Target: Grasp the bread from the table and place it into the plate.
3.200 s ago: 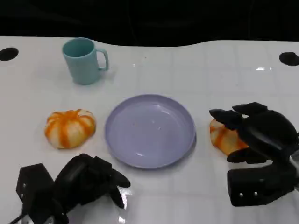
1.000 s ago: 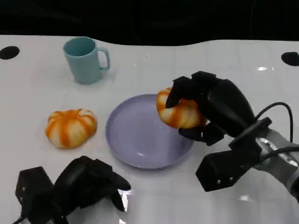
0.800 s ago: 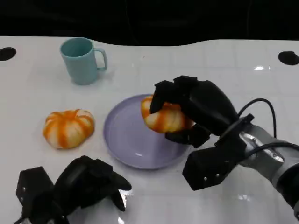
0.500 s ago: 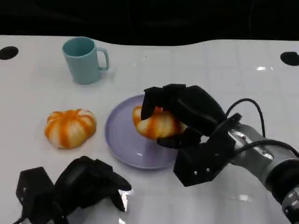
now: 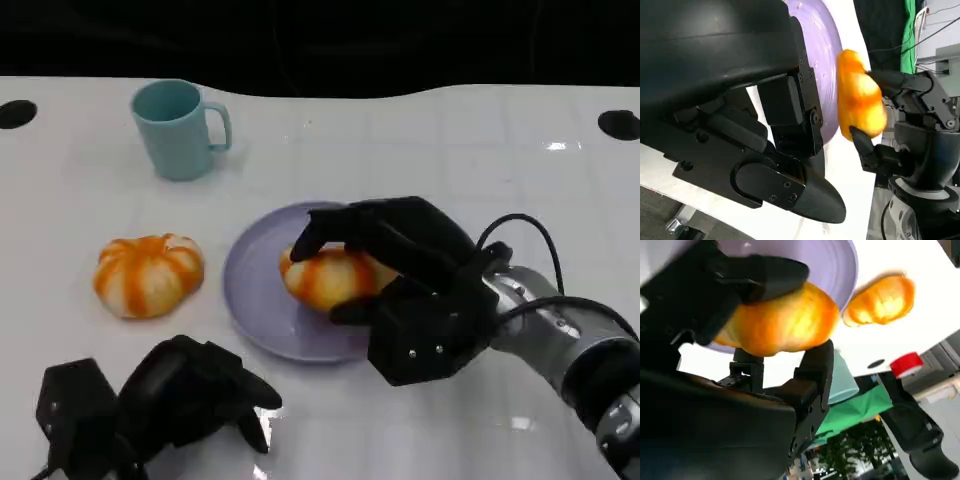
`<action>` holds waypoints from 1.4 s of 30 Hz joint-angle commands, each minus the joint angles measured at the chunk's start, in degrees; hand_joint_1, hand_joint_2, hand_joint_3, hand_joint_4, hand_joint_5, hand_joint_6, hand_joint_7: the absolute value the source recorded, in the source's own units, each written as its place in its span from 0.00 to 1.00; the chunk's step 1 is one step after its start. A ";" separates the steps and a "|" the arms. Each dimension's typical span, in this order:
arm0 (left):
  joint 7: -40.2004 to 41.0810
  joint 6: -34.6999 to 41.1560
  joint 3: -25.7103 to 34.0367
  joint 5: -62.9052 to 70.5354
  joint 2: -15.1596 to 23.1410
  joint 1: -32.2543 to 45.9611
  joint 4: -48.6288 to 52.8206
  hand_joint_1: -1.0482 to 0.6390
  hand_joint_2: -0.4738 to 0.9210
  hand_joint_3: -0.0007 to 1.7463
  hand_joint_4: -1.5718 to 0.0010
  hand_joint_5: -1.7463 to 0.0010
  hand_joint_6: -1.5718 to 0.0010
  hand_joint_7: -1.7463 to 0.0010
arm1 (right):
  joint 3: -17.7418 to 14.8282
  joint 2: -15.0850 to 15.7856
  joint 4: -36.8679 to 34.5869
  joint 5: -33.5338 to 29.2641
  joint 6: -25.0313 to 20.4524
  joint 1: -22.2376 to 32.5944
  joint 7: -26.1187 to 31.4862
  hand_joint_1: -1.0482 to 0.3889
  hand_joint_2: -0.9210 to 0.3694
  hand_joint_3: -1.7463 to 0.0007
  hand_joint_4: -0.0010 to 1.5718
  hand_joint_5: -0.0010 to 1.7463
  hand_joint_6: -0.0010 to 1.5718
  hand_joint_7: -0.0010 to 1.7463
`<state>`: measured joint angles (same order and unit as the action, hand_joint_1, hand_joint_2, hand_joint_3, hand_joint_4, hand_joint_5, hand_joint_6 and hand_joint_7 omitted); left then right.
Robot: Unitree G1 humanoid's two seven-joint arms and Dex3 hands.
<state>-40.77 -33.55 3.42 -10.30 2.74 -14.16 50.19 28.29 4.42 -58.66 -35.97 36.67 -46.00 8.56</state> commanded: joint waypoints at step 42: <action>0.03 0.16 0.00 -0.11 0.45 0.86 -1.29 0.00 1.00 0.04 0.15 0.52 0.00 0.95 | -15.15 8.78 38.38 23.81 7.30 34.47 -14.51 0.34 0.00 0.79 0.44 0.98 0.40 0.77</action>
<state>-40.76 -33.31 3.40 -10.37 2.30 -13.92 49.05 15.15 11.44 -21.22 -15.03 40.66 -15.32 -5.86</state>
